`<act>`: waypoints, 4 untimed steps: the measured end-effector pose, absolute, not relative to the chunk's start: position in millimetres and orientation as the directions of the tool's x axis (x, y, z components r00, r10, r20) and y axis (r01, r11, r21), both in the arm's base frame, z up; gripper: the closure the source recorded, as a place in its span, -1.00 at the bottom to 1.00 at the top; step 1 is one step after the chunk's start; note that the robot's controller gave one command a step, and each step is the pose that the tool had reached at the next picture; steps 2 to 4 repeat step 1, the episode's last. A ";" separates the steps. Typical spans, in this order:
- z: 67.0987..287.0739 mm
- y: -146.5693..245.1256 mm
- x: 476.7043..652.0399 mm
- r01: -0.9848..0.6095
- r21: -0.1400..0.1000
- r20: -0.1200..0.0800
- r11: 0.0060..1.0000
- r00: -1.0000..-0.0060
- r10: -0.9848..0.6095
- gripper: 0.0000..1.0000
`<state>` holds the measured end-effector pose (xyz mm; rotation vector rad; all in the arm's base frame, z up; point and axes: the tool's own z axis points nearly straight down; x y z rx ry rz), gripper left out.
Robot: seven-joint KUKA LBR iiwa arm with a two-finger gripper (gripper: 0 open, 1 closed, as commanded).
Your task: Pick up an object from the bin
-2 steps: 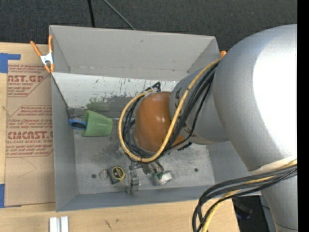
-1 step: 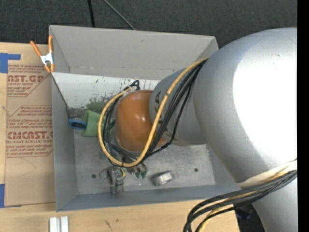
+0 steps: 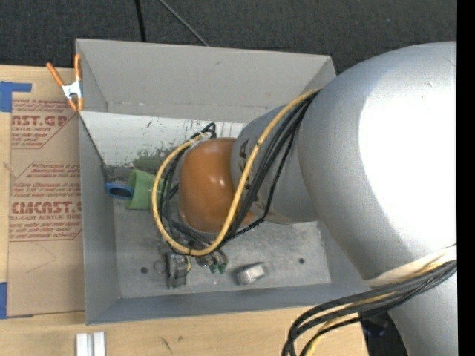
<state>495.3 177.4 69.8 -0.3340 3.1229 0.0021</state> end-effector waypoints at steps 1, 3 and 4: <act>219.4 166.1 515.8 -0.243 0.000 -0.011 0.970 -0.970 -0.243 1.00; 219.4 166.1 515.8 -0.243 0.000 -0.011 0.970 -0.970 -0.243 1.00; 219.4 166.1 515.8 -0.243 0.000 -0.011 0.970 -0.970 -0.243 1.00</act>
Offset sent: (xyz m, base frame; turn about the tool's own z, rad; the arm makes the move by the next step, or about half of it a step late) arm 0.0183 -0.0118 0.1452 -0.0324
